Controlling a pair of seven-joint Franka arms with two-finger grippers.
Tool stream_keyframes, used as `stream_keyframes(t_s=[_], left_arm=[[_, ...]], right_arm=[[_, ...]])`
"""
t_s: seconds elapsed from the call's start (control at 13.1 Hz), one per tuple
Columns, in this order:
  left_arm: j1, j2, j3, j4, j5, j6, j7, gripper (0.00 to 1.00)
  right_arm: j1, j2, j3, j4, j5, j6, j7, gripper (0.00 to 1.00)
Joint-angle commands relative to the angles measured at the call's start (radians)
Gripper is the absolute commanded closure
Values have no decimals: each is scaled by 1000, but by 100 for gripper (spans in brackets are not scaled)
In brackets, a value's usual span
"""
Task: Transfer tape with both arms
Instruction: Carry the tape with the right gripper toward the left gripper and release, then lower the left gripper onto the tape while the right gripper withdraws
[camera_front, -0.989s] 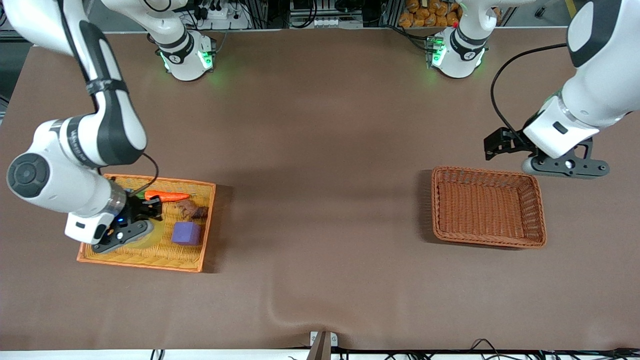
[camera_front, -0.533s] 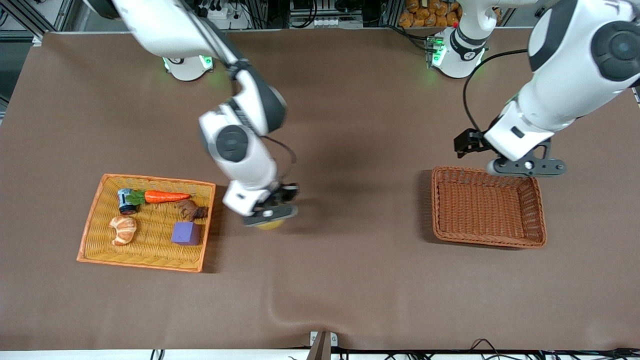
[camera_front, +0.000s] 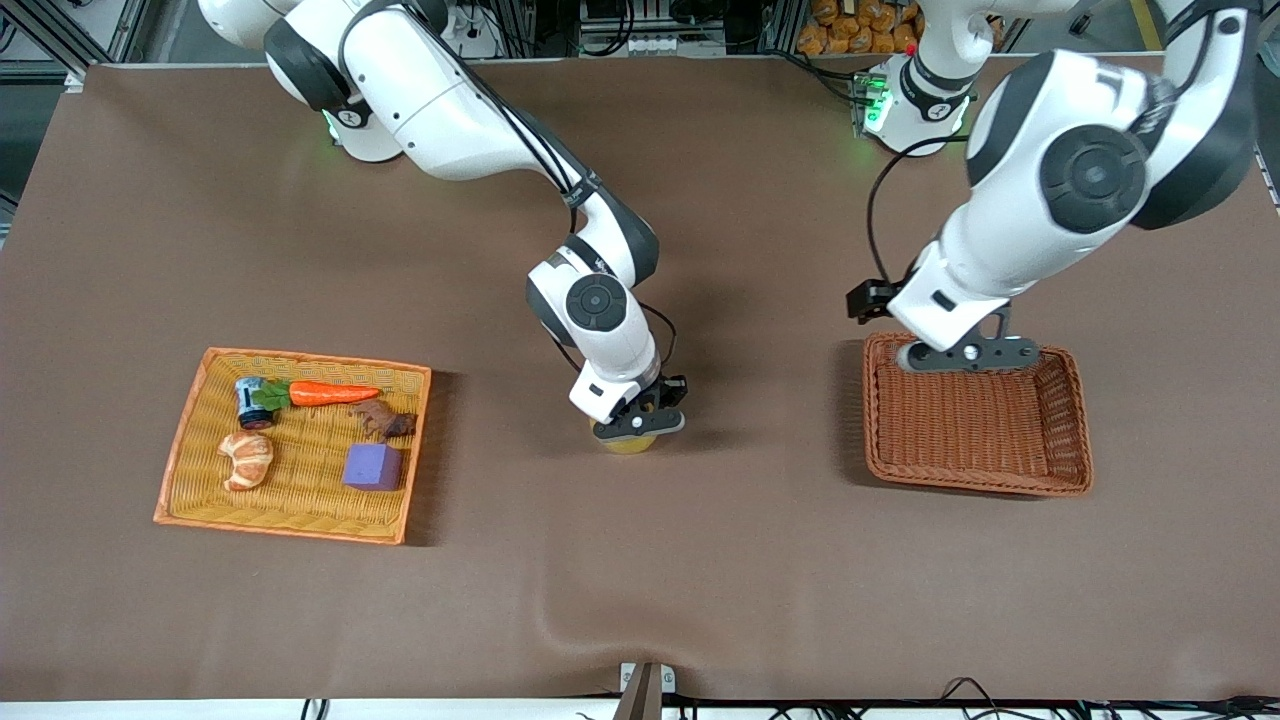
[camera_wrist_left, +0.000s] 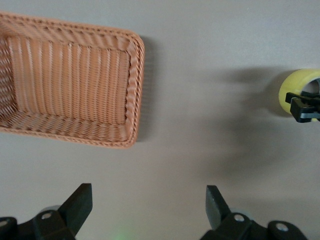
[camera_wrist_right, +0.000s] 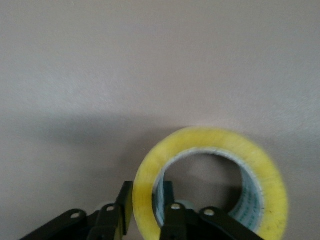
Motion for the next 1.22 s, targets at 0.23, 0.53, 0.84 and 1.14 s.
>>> stream_keyframes(t_s=[0.23,0.53,0.84,1.14], left_arm=[[-60,55,-5,3,-44,30,-139,0],[-172,157,-3,7,-82,249,-246,0],[-278,308,2,24,-56,526,-378,0],[-315,418,3,24,43,642,-398,0]], right_arm=[[-120,-238,-7,-14,2,-393,-102,0],[-297,-519,-12,-204,-4,-464,-242,0],[-504,-705,-13,-318,-13,-555,-312,0],[-683,-808,-12,-344,-13,-656,-403,0]])
